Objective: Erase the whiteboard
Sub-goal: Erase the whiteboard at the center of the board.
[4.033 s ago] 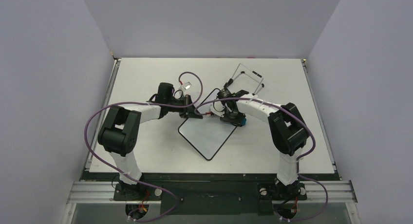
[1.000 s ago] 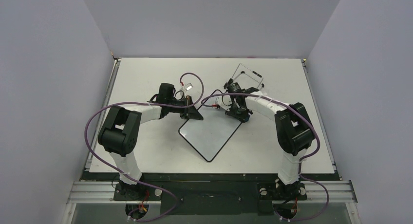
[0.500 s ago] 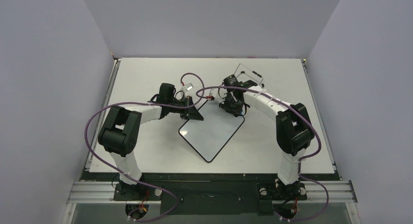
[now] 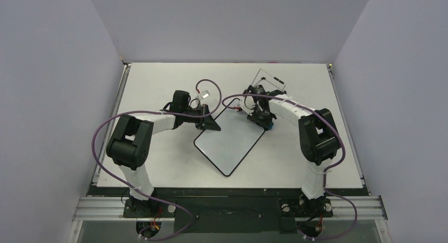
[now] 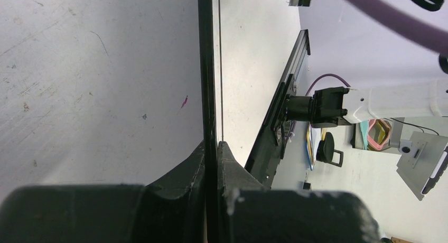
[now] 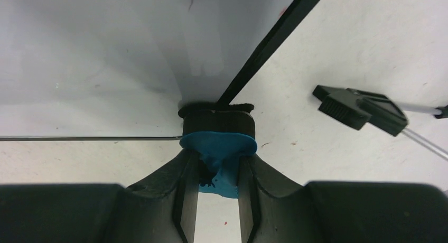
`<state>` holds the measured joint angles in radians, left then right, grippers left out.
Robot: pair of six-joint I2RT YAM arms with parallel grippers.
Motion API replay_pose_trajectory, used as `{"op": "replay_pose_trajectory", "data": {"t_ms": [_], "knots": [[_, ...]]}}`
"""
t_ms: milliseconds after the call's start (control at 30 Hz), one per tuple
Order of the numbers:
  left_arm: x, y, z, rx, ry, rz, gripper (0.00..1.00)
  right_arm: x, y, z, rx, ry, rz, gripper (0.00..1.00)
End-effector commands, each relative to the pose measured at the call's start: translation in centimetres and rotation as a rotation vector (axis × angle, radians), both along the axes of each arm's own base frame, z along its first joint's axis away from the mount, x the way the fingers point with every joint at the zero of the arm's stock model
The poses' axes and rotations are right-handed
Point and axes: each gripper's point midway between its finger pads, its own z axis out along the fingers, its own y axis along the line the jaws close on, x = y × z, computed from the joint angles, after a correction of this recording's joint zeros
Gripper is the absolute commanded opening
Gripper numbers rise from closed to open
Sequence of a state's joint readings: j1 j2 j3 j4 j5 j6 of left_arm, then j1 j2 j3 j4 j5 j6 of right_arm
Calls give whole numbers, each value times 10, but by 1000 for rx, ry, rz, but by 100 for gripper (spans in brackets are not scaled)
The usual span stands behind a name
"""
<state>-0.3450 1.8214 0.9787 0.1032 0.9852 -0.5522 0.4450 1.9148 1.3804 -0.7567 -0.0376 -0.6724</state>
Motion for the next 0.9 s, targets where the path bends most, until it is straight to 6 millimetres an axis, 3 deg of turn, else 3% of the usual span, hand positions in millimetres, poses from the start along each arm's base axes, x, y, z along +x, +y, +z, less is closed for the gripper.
{"op": "replay_pose_trajectory", "data": {"t_ms": [0,233,533,667,767,867], "knots": [[6,-6,36,-75,-127,-55,0,-21,-19,-19,-69,76,30,0],[6,-6,36,-76,-127,-54,0,-41,-6,-22,-70,108,99,0],[5,-6,36,-76,-126,-56,0,13,27,20,37,-71,-14,0],[6,-7,35,-77,-126,-55,0,21,49,32,104,-94,-8,0],[6,-7,36,-78,-126,-52,0,15,71,33,165,-85,29,0],[5,-6,36,-77,-129,-44,0,-3,93,32,232,-57,88,0]]}}
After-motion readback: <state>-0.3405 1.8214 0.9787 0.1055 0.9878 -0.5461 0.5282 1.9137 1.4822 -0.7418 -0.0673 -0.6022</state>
